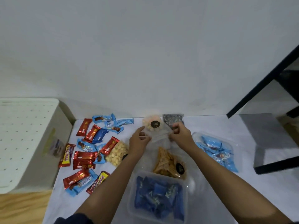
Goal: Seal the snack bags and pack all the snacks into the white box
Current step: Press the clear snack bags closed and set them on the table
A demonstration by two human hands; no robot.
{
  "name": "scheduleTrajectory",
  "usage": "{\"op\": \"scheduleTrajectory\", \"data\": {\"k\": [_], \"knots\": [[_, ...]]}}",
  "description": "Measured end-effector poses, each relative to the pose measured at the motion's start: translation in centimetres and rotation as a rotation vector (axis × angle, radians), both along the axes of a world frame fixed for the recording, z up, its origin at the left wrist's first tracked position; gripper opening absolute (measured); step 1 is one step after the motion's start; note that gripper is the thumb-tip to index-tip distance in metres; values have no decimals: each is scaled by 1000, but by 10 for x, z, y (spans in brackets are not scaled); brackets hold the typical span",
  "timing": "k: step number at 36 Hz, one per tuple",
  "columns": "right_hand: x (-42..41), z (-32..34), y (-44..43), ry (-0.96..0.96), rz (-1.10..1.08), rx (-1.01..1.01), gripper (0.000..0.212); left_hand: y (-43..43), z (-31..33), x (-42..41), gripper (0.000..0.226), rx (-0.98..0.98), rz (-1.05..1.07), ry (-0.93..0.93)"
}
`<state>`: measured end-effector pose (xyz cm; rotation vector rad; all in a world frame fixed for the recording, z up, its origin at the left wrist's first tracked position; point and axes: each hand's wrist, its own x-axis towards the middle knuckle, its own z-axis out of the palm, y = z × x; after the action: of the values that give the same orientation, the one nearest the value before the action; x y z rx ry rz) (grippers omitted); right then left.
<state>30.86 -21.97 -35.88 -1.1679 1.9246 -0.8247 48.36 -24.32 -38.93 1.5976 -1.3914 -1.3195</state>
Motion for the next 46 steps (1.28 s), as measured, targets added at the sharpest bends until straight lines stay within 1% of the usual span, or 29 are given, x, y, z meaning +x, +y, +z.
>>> {"op": "scheduleTrajectory", "data": {"k": [3, 5, 7, 9, 11, 12, 14, 17, 20, 22, 24, 27, 28, 32, 34, 36, 39, 41, 46], "knots": [[1, 19, -7, -69, 21, -64, 19, -8, 16, 4, 28, -78, 28, 22], [1, 30, -12, -96, 16, -96, 17, -12, 27, 5, 19, -84, 49, 61], [0, 40, -14, -87, 43, -116, 19, -14, 37, 4, 20, -75, 62, 73], [-3, 51, -16, -93, 81, -137, 27, -17, 48, 3, 24, -69, 78, 88], [-7, 62, -15, -109, 97, -162, 34, -18, 62, 2, 27, -62, 78, 143], [-9, 67, -14, -100, 100, -186, 34, -17, 68, 2, 28, -59, 65, 180], [-16, 77, -14, -55, 103, -254, 26, -15, 79, 3, 29, -84, -1, 210], [-26, 95, -11, -42, 100, -323, 11, -12, 96, 1, 23, -204, -97, 168], [-33, 112, -6, -26, 135, -379, 9, -10, 114, -6, 10, -352, -92, 99], [-38, 121, -2, 6, 144, -441, 6, -9, 125, -10, 11, -433, -97, 56], [-45, 130, 1, 17, 135, -481, 5, -7, 134, -15, 17, -471, -124, 54], [-54, 140, 7, -29, 115, -481, 6, -4, 144, -25, 14, -496, -110, 109], [-56, 143, 10, -65, 107, -477, 9, -3, 146, -29, 13, -499, -96, 140], [-63, 153, 19, -217, 63, -469, 8, 1, 154, -42, 8, -480, -44, 278], [-67, 155, 22, -226, 50, -463, 5, 3, 158, -48, 4, -491, -51, 295], [-70, 155, 24, -199, 45, -447, 10, 4, 158, -54, 4, -506, -76, 269], [-73, 155, 25, -158, 30, -432, 17, 3, 157, -64, 11, -514, -96, 205], [-75, 154, 25, -157, 20, -444, 19, 3, 159, -70, 7, -518, -101, 157], [-79, 152, 22, -126, 6, -452, 9, 2, 163, -82, 4, -568, -115, 99]]}}
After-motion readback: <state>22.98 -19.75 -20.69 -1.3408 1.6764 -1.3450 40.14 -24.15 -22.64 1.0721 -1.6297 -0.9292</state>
